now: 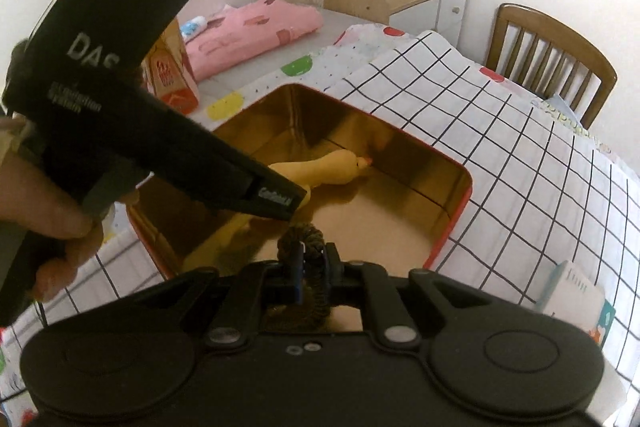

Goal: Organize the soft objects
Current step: 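Open the left tool to drop the chicken in the box while the right tool drops the scrunchie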

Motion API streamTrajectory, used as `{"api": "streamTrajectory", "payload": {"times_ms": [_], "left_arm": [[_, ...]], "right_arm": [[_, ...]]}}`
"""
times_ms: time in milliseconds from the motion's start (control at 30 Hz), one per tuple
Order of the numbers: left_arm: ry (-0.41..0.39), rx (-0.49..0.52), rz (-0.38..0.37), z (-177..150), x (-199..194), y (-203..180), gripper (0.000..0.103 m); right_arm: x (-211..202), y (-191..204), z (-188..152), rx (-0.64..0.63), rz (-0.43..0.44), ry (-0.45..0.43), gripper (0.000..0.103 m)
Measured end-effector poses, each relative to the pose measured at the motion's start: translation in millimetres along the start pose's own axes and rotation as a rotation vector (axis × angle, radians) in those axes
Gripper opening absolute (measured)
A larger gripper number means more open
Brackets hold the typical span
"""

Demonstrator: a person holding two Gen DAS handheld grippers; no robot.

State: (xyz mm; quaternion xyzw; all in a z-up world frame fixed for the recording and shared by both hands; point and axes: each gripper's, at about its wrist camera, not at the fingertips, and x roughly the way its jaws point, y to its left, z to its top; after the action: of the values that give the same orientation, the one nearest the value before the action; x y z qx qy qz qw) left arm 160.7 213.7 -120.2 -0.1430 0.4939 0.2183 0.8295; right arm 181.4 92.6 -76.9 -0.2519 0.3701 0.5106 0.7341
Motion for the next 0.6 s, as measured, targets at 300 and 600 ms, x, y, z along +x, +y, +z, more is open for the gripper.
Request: {"api": "streamTrajectory", "payload": {"times_ms": [300, 600], "left_arm": [[-0.004, 0.006, 0.001, 0.6, 0.8, -1.6, 0.028], [-0.027, -0.001, -0.015, -0.1, -7.3, -0.9, 0.029]], "right_arm": [[5.0, 1.3, -3.7, -0.035, -0.01, 0.02, 0.019], [-5.5, -4.6, -4.5, 0.001, 0.008, -0.005, 0.031]]}}
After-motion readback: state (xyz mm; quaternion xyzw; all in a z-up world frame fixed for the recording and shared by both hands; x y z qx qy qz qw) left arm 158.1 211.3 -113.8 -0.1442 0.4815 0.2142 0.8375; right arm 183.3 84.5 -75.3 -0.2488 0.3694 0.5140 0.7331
